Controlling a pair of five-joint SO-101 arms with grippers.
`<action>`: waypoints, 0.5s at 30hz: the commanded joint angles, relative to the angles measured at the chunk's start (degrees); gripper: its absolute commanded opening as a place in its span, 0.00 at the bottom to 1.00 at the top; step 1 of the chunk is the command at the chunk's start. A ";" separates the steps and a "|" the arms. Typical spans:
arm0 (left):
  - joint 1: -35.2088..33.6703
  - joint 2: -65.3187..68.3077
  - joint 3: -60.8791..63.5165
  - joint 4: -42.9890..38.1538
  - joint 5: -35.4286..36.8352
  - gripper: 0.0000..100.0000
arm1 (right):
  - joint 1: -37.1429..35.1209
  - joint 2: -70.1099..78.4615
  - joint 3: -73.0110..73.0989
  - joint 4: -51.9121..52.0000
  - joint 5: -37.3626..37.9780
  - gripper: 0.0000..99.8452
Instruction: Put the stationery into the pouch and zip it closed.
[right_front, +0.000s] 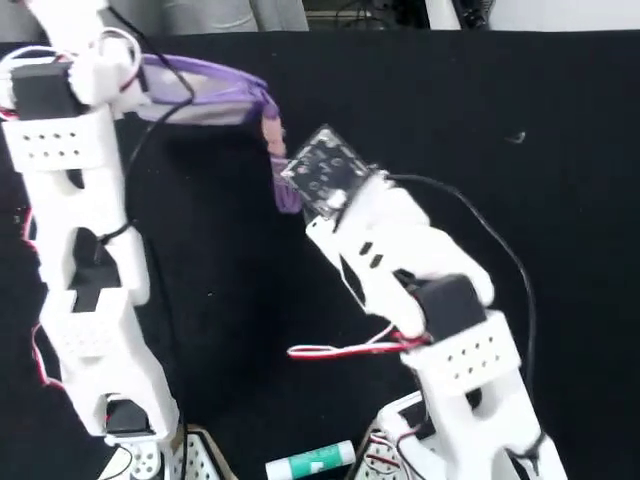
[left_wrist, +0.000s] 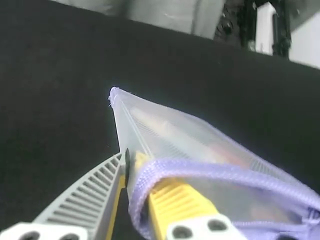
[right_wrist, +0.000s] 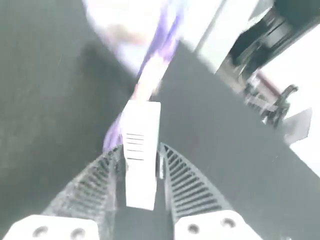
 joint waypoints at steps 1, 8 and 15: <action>5.14 -7.65 2.59 0.26 0.44 0.03 | 1.05 -4.35 0.57 -9.58 -4.48 0.01; 8.66 -15.30 9.27 0.18 0.35 0.03 | 0.62 -6.81 0.84 -22.07 -9.93 0.01; 9.63 -14.15 10.15 0.00 0.35 0.03 | 0.26 -7.87 1.45 -31.12 -15.74 0.01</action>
